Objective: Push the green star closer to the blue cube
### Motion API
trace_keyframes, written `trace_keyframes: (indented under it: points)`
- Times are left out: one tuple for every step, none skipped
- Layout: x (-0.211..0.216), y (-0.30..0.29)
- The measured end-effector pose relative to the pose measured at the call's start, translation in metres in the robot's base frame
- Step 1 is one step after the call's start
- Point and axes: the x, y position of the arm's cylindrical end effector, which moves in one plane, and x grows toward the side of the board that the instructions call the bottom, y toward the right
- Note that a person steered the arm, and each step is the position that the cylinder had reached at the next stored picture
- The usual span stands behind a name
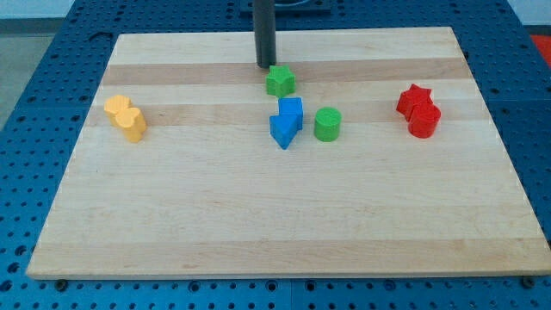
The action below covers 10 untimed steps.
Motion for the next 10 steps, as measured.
trace_keyframes:
  points:
    - [0.014, -0.007]
    - [0.040, 0.002]
    - [0.051, 0.045]
    - [0.058, 0.090]
    - [0.047, 0.089]
    - [0.024, 0.097]
    - [0.024, 0.132]
    - [0.044, 0.150]
    - [0.063, 0.147]
    - [0.071, 0.123]
